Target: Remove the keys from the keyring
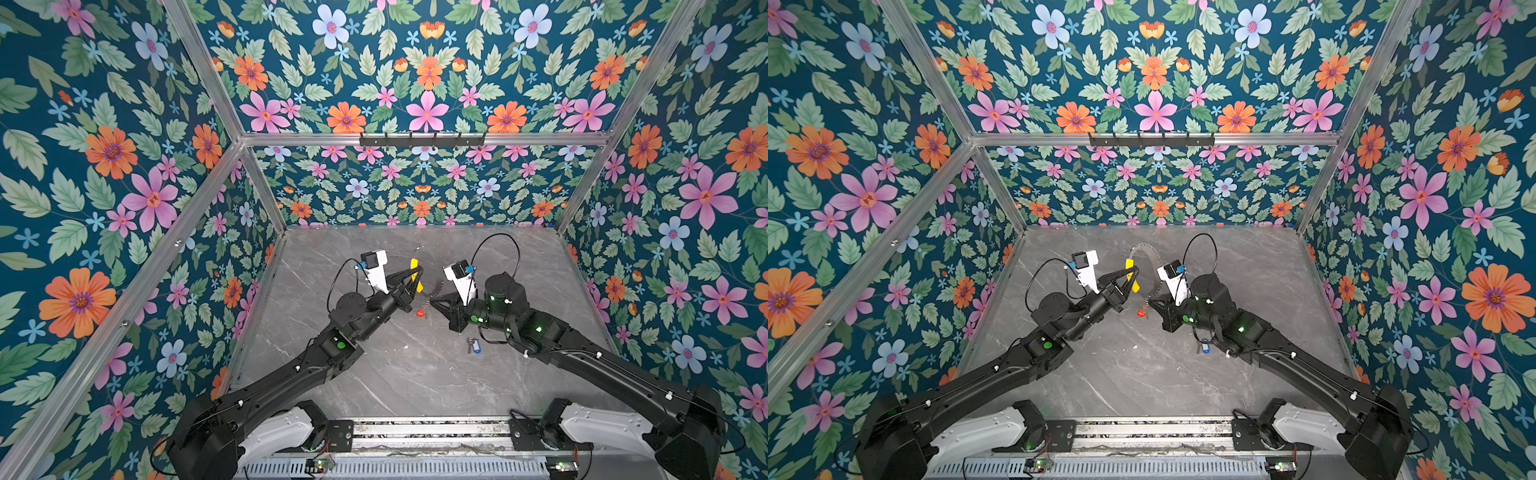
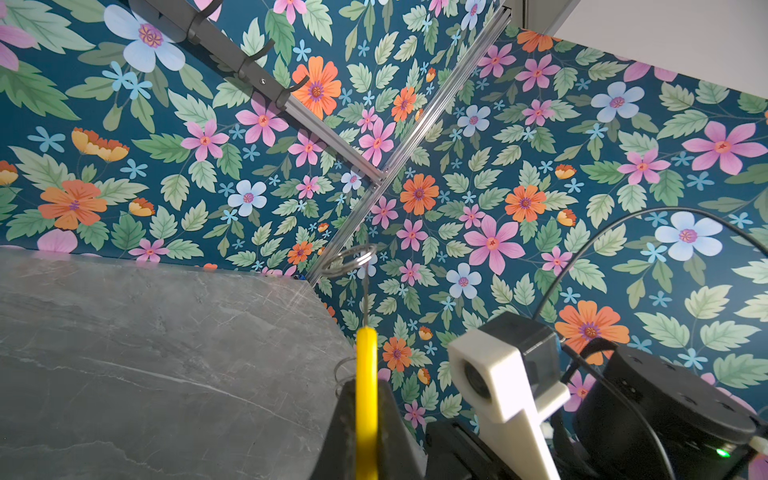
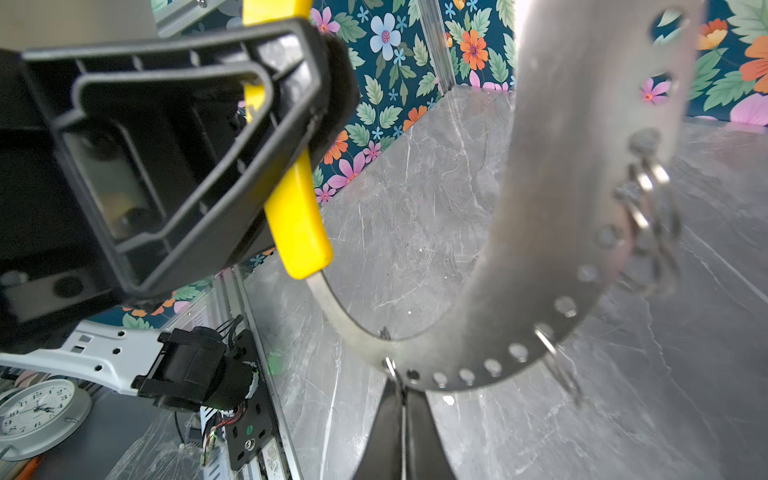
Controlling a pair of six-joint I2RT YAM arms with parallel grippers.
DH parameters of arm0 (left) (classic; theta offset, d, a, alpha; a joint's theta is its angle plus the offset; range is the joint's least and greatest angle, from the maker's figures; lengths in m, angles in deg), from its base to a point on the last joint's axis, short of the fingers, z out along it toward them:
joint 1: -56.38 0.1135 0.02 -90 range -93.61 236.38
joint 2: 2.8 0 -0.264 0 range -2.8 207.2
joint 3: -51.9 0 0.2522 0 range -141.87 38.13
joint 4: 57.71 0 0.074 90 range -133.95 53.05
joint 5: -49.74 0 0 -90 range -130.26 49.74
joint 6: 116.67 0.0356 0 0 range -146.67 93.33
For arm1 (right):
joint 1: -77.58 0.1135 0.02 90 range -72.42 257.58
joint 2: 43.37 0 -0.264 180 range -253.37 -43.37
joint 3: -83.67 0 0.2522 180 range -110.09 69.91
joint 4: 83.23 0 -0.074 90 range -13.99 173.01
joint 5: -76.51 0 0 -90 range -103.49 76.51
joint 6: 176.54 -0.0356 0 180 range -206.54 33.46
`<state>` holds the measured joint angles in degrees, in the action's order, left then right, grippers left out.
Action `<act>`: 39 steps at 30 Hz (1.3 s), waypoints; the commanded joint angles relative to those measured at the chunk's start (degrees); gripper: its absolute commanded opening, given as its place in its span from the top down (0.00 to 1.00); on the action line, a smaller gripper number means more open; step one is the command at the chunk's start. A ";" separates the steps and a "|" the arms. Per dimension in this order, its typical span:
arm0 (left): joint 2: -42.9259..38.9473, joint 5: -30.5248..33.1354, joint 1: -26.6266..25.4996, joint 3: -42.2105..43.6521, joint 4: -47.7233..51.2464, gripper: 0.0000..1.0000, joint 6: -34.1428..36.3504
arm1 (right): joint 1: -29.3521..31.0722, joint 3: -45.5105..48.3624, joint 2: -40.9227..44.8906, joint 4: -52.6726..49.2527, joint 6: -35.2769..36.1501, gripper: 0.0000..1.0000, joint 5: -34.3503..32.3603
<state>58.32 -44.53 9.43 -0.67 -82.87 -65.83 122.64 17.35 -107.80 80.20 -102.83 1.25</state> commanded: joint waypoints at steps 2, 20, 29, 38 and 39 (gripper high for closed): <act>-0.61 1.84 -0.02 0.18 -1.22 1.00 -0.52 | 1.18 -0.10 1.17 1.30 1.17 1.00 -3.20; 0.48 1.50 -0.06 -1.36 2.27 1.00 -1.69 | 2.49 -1.27 3.96 -0.98 4.00 1.00 -5.84; -1.10 -2.39 0.00 -0.67 5.28 0.74 -2.95 | 2.49 -5.21 4.05 -4.51 9.05 1.00 -6.92; -4.96 -8.14 1.70 -1.02 15.23 0.56 -1.69 | 1.90 -8.39 3.47 -7.59 11.15 1.00 -6.24; -5.58 -8.96 1.98 -1.46 17.14 0.56 -1.01 | 1.64 -8.80 3.43 -8.22 11.28 1.00 -5.86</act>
<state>53.86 -50.39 10.91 -1.44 -70.34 -68.76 124.63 9.48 -104.41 72.62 -92.69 -4.85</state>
